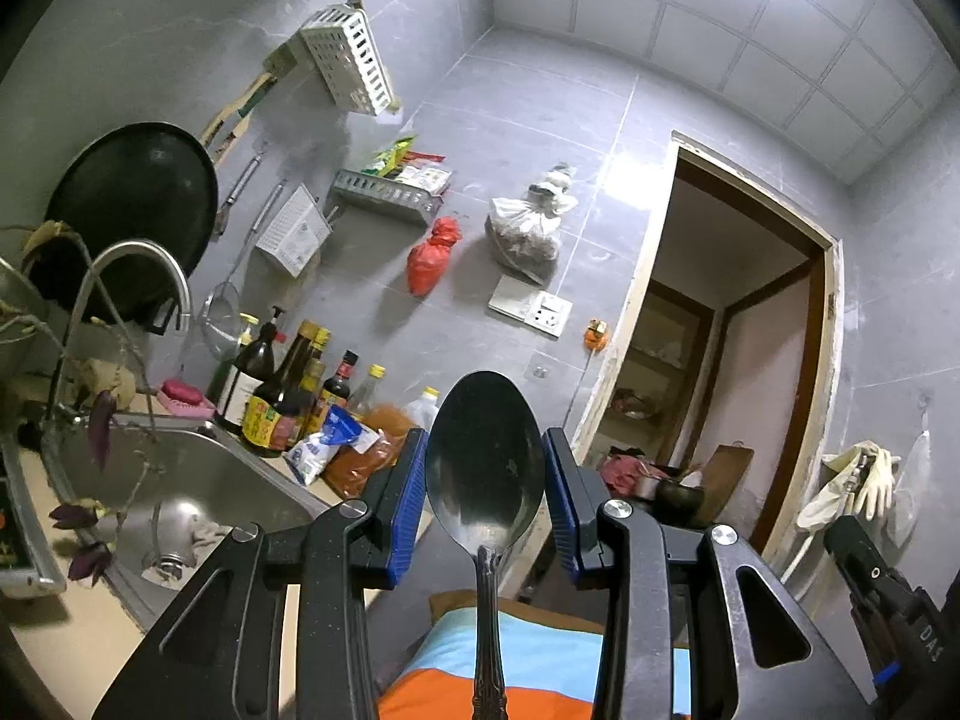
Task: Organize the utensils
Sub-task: 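Lift the silver spoon and chopstick and lower both into the white caddy, then open both grippers and withdraw from the caddy, then move both grippers toward the two remaining chopsticks, then grasp one wooden chopstick with the left gripper while the right grasps the other, then lift both chopsticks up and carry them over the white caddy, then lower both chopsticks into the caddy and open both grippers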
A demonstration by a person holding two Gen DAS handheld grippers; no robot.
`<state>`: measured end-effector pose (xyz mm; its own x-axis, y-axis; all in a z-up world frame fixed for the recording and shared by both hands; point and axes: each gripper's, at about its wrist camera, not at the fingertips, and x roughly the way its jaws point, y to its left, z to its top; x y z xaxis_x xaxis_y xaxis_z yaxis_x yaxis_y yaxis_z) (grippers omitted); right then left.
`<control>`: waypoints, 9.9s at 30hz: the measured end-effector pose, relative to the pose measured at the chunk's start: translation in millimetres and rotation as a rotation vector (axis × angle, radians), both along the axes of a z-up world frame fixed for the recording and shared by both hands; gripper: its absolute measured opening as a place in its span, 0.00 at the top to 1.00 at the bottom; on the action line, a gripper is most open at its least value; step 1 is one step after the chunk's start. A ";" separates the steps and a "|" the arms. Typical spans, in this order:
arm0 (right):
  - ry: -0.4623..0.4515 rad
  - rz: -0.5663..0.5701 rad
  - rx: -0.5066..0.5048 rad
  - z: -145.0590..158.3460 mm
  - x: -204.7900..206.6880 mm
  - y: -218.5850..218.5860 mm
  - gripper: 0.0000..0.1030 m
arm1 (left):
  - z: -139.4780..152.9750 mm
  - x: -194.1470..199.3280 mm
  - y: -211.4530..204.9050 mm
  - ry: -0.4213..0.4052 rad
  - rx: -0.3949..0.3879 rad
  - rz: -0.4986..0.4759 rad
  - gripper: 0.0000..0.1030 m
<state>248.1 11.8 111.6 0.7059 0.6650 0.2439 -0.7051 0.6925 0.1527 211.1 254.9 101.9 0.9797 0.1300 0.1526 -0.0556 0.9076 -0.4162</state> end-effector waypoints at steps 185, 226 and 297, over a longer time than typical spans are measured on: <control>0.893 -0.167 -0.681 -109.3 61.5 -196.4 0.97 | -117.2 78.8 -300.1 0.968 0.264 -0.847 0.98; 0.064 0.107 0.143 27.4 -4.6 -44.1 0.97 | 23.4 -29.1 -13.3 -0.022 -0.017 -0.239 0.98; 0.075 -0.017 -0.064 -34.9 13.3 11.0 0.81 | -53.0 -15.2 -22.9 0.043 0.059 -0.104 0.73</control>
